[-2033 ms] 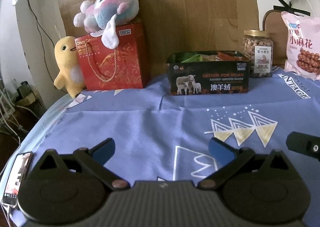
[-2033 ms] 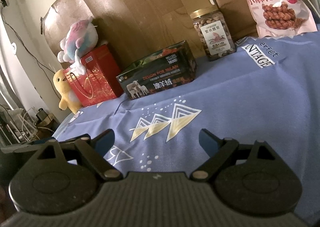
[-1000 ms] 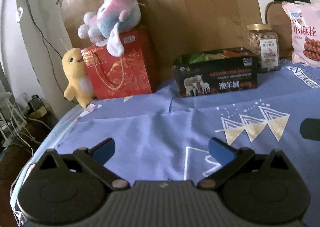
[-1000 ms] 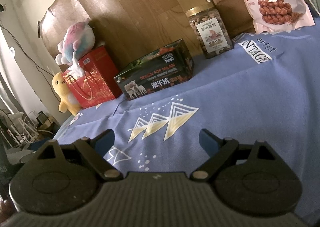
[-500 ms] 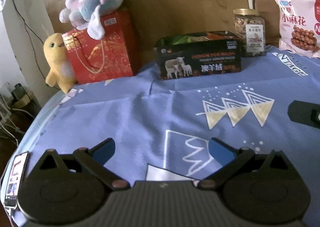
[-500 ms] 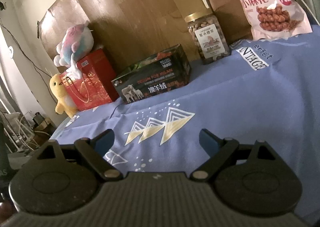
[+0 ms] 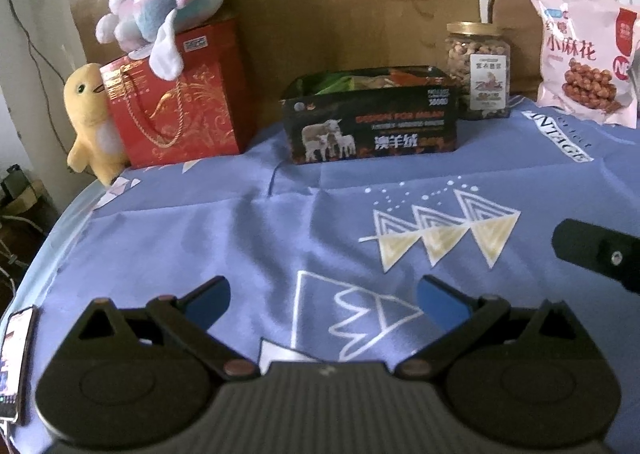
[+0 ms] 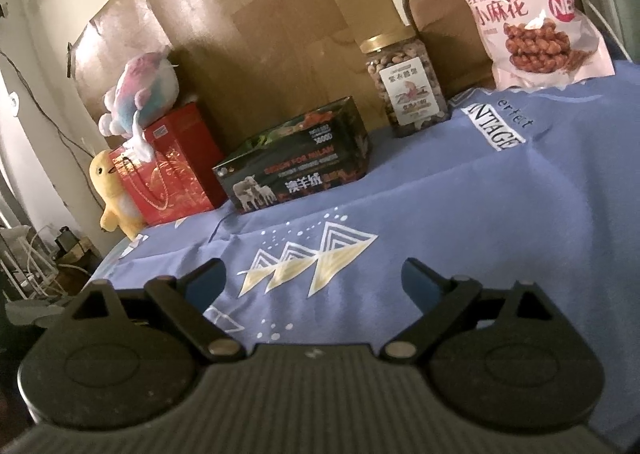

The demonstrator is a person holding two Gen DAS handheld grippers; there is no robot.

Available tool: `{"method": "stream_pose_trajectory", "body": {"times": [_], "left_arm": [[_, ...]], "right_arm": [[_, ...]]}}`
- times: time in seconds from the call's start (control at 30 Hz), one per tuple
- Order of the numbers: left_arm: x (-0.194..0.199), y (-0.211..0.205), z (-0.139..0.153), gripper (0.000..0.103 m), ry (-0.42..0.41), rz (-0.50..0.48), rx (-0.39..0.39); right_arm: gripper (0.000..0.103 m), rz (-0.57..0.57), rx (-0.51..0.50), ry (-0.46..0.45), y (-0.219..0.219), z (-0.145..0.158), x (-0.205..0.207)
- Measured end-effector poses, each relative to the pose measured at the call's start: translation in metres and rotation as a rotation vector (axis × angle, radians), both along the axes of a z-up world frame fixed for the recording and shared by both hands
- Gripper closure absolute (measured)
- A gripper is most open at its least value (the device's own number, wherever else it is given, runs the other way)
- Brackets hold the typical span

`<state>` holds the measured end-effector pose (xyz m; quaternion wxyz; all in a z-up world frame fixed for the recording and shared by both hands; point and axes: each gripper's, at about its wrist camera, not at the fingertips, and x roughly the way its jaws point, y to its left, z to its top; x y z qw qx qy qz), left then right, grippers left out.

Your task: Organize snacks

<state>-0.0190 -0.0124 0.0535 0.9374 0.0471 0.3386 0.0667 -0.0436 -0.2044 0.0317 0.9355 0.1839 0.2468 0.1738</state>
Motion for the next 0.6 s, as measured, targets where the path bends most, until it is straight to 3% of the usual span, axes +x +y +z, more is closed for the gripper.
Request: {"method": "stream_pose_trajectory", "body": {"times": [0.3, 0.6], "left_arm": [[0.01, -0.009, 0.015, 0.0, 0.005, -0.062, -0.069], [0.016, -0.017, 0.036, 0.0, -0.048, -0.088, -0.082]], "right_arm": [[0.0, -0.076, -0.024, -0.067, -0.013, 0.018, -0.003], [0.0, -0.093, -0.038, -0.125, -0.018, 0.038, -0.004]]}}
